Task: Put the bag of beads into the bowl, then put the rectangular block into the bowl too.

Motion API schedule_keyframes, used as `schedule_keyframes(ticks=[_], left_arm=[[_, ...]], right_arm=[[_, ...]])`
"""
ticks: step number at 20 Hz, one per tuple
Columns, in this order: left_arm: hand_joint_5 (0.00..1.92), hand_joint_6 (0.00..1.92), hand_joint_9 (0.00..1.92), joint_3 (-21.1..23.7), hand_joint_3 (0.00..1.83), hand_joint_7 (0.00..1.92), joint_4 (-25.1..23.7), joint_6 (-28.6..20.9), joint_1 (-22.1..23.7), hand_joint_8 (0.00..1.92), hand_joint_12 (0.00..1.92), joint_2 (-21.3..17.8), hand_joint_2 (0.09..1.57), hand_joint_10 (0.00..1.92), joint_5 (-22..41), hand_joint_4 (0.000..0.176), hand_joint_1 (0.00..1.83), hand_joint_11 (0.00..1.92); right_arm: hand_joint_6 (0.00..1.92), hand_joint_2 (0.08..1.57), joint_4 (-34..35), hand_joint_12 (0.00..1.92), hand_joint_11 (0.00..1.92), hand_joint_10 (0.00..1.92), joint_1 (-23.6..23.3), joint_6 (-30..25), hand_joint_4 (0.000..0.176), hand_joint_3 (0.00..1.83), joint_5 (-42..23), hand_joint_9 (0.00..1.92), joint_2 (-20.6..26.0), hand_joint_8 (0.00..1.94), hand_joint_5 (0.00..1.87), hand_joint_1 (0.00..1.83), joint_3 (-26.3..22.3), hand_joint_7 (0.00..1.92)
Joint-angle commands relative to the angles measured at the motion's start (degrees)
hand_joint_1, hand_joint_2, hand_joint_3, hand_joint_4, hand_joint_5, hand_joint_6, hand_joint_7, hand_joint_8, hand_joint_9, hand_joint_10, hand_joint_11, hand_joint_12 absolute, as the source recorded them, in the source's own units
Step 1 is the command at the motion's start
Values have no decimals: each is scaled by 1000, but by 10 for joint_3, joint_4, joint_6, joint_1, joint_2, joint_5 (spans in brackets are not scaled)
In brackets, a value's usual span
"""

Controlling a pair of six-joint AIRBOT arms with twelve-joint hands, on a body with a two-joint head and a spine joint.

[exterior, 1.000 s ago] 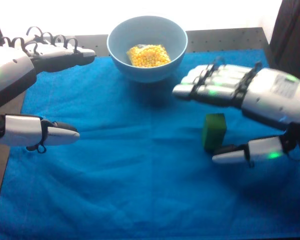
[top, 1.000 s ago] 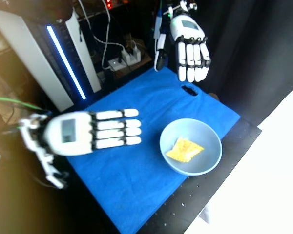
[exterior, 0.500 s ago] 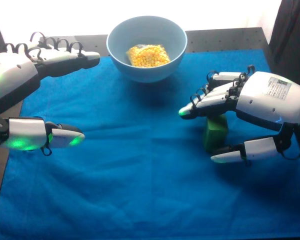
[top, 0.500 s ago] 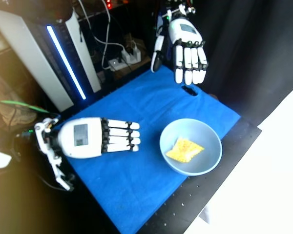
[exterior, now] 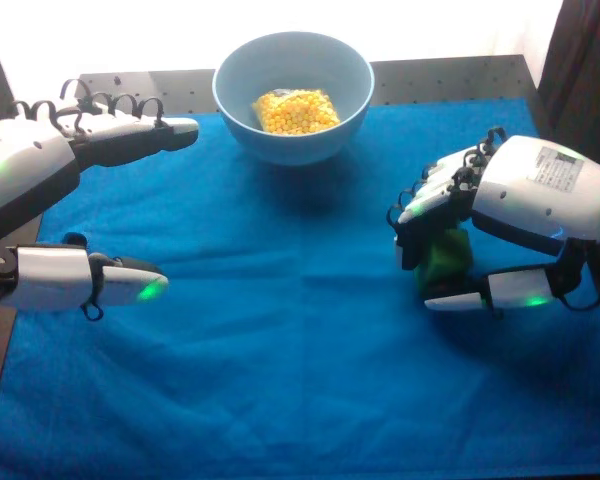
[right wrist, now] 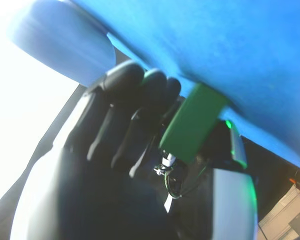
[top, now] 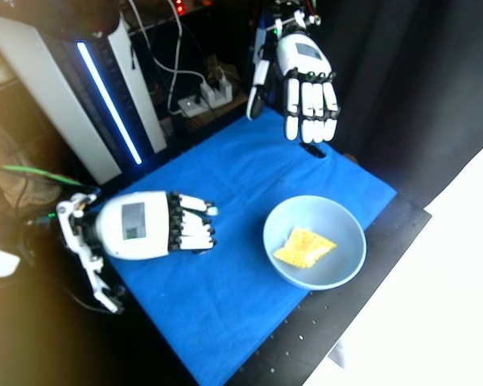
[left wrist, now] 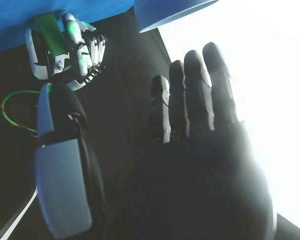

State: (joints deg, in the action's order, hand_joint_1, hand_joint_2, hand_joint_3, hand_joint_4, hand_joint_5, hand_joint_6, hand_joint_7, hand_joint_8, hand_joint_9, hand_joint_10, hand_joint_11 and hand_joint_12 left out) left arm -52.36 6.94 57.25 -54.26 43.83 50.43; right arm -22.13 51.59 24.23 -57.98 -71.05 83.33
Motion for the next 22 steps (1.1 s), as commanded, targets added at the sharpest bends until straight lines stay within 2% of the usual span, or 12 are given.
schedule_keyframes(ticks=[1, 3, 5, 8, 10, 11, 13, 14, 16, 17, 19, 22], left_arm=[[277, 0, 278, -1, 1, 308, 5, -4, 2, 1, 539, 3, 995, 0, 70, 35, 753, 41], [273, 0, 238, -1, 1, 287, 6, -4, 1, 0, 520, 4, 996, 0, 71, 35, 767, 4], [265, 0, 206, -1, 0, 264, 6, -5, 0, 1, 460, 5, 993, 2, 72, 47, 768, 0], [260, 1, 185, -1, 0, 247, 8, -5, -1, 0, 421, 7, 991, 0, 74, 47, 753, 0], [270, 4, 177, -1, 0, 245, 8, -6, -1, 2, 388, 8, 989, 1, 74, 23, 763, 0], [269, 3, 177, -2, 0, 245, 8, -6, -1, 1, 387, 8, 988, 1, 74, 31, 767, 0], [269, 1, 180, -2, 0, 242, 8, -7, -1, 1, 385, 9, 987, 1, 76, 38, 746, 0], [274, 2, 189, -3, 0, 250, 8, -8, -1, 2, 406, 9, 987, 3, 78, 40, 739, 0], [289, 2, 205, -5, 0, 265, 8, -13, -1, 2, 467, 12, 982, 0, 80, 48, 720, 0], [295, 2, 216, -8, 0, 274, 8, -16, -1, 2, 497, 15, 983, 3, 81, 38, 725, 0], [304, 2, 221, -13, 0, 279, 7, -20, 0, 2, 519, 18, 971, 3, 82, 42, 755, 0], [283, 0, 254, -19, 0, 295, 3, -29, 3, 1, 712, 22, 982, 3, 85, 67, 739, 0]], right_arm=[[796, 1072, 17, 1920, 1209, 1892, -17, 2, 0, 0, -56, 1201, 0, 1664, 1081, 1177, 2, 1134], [804, 1073, 11, 1921, 1355, 1920, -29, 2, 0, 0, -59, 1331, 2, 1792, 1077, 1175, 2, 1156], [795, 1071, 7, 1921, 1301, 1708, -45, 2, 0, 0, -70, 1341, 7, 1406, 1083, 1178, 1, 1218], [774, 1066, -5, 1640, 1241, 1243, -78, 2, 0, 0, -76, 1370, 8, 765, 1095, 1177, 0, 1340], [801, 1074, -6, 1398, 1172, 917, -105, 2, 0, 0, -79, 1325, 8, 423, 1080, 1176, 3, 1365], [831, 1083, -5, 1366, 1134, 863, -119, 2, 0, 0, -80, 1306, 8, 313, 1062, 1173, 9, 1382], [856, 1088, -5, 1539, 1129, 1083, -157, 2, 0, 0, -80, 1287, 7, 313, 1046, 1174, 27, 1425], [861, 1088, -3, 1601, 1127, 1201, -170, 2, 0, 1, -79, 1269, -2, 456, 1043, 1174, 39, 1399], [901, 1096, 14, 1669, 1132, 1255, -193, 2, 0, 0, -76, 1228, -37, 657, 1019, 1168, 76, 1284], [924, 1103, 21, 1641, 1156, 1246, -202, 2, 0, 1, -69, 1241, -56, 670, 1004, 1166, 94, 1279], [826, 1075, 32, 1489, 1229, 1067, -220, 2, 0, 2, -50, 1333, -95, 557, 1066, 1177, 131, 1344], [707, 1049, 31, 1493, 1238, 1082, -250, 2, 0, 0, 0, 1348, -152, 425, 1136, 1180, 189, 1425]])
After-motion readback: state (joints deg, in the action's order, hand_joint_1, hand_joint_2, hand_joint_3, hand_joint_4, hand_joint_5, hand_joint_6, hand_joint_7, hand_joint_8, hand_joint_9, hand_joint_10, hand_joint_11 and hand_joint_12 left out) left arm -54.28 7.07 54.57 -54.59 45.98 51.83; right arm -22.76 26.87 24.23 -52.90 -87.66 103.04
